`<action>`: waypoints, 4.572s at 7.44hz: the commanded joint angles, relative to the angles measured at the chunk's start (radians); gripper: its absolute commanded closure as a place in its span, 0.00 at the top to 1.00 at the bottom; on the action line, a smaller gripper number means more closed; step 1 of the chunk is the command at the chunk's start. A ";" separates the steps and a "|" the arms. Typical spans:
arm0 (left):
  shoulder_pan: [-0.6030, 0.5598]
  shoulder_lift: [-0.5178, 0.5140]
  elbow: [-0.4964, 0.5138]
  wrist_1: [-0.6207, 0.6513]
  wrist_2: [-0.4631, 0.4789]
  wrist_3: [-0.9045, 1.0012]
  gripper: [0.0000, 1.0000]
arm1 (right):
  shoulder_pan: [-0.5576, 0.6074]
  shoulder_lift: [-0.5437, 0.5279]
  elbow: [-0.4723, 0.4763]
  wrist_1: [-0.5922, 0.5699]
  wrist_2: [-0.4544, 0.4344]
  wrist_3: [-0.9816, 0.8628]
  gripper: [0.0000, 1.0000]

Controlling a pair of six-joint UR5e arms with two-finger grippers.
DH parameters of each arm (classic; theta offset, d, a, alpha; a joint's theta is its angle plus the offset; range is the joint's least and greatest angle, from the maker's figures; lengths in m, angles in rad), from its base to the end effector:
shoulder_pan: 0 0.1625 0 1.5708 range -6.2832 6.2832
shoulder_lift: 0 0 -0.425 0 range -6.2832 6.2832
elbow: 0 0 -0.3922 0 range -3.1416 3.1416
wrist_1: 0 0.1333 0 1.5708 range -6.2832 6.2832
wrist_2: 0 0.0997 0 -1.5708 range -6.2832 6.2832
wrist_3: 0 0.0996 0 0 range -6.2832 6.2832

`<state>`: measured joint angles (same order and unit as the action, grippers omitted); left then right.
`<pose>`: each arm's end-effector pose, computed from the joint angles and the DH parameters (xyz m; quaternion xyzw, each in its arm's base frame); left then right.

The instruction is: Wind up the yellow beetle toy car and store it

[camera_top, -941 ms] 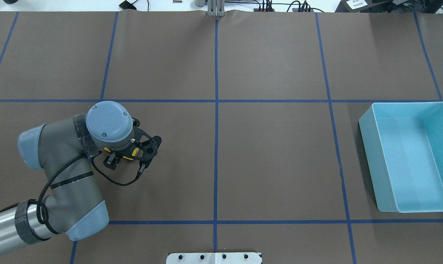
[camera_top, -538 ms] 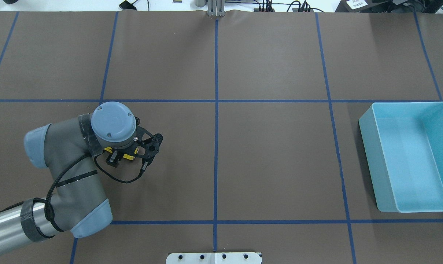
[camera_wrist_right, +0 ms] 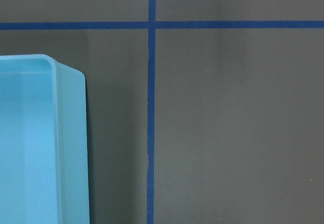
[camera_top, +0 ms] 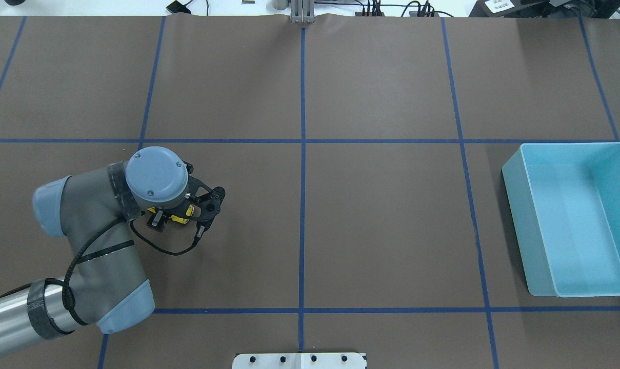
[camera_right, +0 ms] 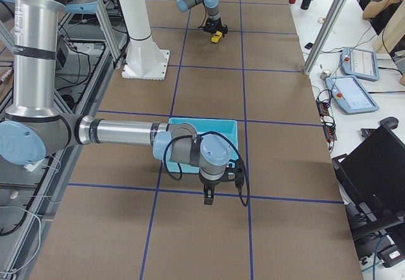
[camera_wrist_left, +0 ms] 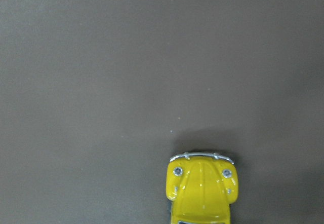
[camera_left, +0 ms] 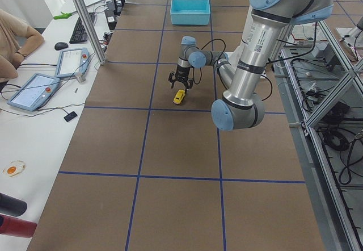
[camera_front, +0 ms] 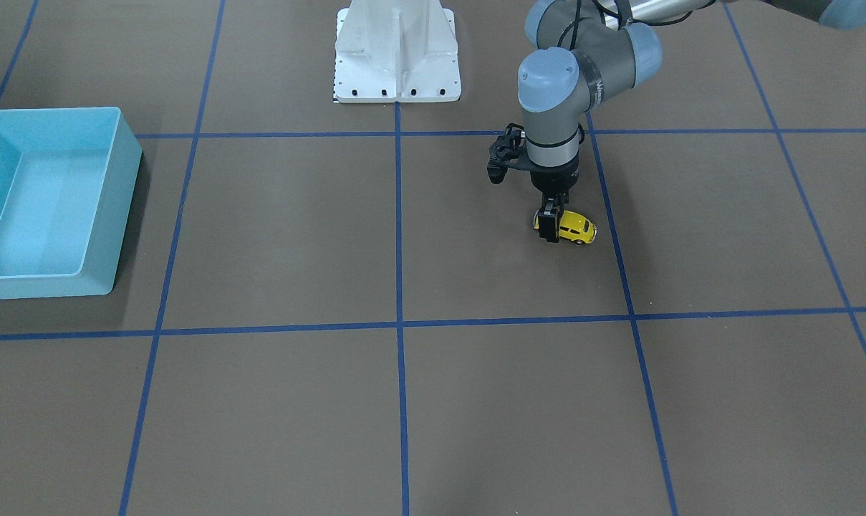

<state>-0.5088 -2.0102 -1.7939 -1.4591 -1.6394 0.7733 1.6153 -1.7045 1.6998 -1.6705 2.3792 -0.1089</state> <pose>0.4860 -0.4159 0.3384 0.2642 0.0718 0.7695 0.5770 0.0802 -0.4244 0.6644 -0.0177 -0.3953 -0.0091 0.9183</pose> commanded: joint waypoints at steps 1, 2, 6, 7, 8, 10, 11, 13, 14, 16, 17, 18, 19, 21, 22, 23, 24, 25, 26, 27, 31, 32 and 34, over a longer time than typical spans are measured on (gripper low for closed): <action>0.000 0.004 0.018 -0.030 0.000 0.000 0.94 | 0.000 -0.001 -0.002 0.000 0.000 -0.002 1.00; -0.002 0.011 0.018 -0.044 -0.002 -0.002 0.93 | 0.000 0.002 -0.012 0.000 0.000 -0.002 1.00; 0.004 0.042 0.039 -0.112 -0.029 -0.048 0.91 | 0.000 0.002 -0.012 0.000 0.002 -0.002 1.00; 0.006 0.038 0.042 -0.112 -0.031 -0.049 0.87 | 0.000 0.000 -0.012 0.000 0.002 -0.002 1.00; 0.006 0.033 0.050 -0.112 -0.054 -0.049 0.83 | 0.000 0.000 -0.012 0.000 0.003 -0.002 1.00; 0.009 0.031 0.050 -0.112 -0.074 -0.046 0.82 | 0.000 0.000 -0.012 0.000 0.003 -0.002 1.00; 0.010 0.030 0.054 -0.110 -0.074 -0.045 0.78 | 0.000 0.002 -0.012 0.000 0.002 -0.002 1.00; 0.009 0.030 0.054 -0.110 -0.073 -0.037 0.60 | 0.000 0.000 -0.014 0.000 0.000 -0.002 1.00; 0.009 0.030 0.053 -0.109 -0.072 -0.037 0.51 | 0.000 0.000 -0.014 0.000 0.000 -0.002 1.00; 0.000 0.031 0.039 -0.096 -0.065 -0.031 0.44 | 0.000 0.002 -0.014 0.000 0.000 -0.002 1.00; -0.005 0.037 0.021 -0.078 -0.063 -0.040 0.32 | 0.000 0.002 -0.014 0.000 0.002 -0.002 1.00; -0.010 0.044 -0.001 -0.052 -0.060 -0.045 0.22 | 0.000 0.002 -0.014 0.000 0.002 -0.002 1.00; -0.022 0.045 -0.007 -0.049 -0.062 -0.048 0.19 | 0.000 0.002 -0.014 0.000 0.002 -0.002 1.00; -0.034 0.053 -0.013 -0.047 -0.072 -0.133 0.16 | 0.000 0.003 -0.012 0.001 0.002 -0.002 1.00; -0.043 0.068 -0.030 -0.049 -0.104 -0.181 0.15 | 0.000 0.003 -0.012 0.002 0.003 -0.002 1.00; -0.080 0.076 -0.041 -0.062 -0.155 -0.236 0.13 | 0.000 0.009 -0.012 0.002 0.003 -0.002 1.00; -0.091 0.082 -0.041 -0.064 -0.174 -0.277 0.13 | 0.000 0.011 -0.011 0.003 0.003 -0.002 1.00; -0.091 0.085 -0.041 -0.085 -0.174 -0.319 0.13 | 0.000 0.012 -0.011 0.003 0.005 -0.002 1.00; -0.091 0.091 -0.041 -0.134 -0.175 -0.344 0.13 | 0.000 0.012 -0.011 0.003 0.005 -0.002 1.00; -0.086 0.090 -0.038 -0.176 -0.175 -0.347 0.11 | 0.000 0.012 -0.012 0.003 0.005 -0.002 1.00; -0.073 0.088 -0.015 -0.225 -0.188 -0.344 0.09 | 0.000 0.011 -0.012 0.002 0.003 -0.002 1.00; -0.070 0.088 -0.002 -0.225 -0.198 -0.344 0.09 | 0.000 0.011 -0.014 0.002 0.003 -0.002 1.00; -0.068 0.085 0.019 -0.248 -0.273 -0.345 0.09 | 0.000 0.011 -0.014 0.002 0.002 -0.002 1.00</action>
<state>-0.5778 -1.9240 -1.7862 -1.6968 -1.8775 0.4285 1.6153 -1.6935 1.6867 -1.6690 2.3819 -0.1104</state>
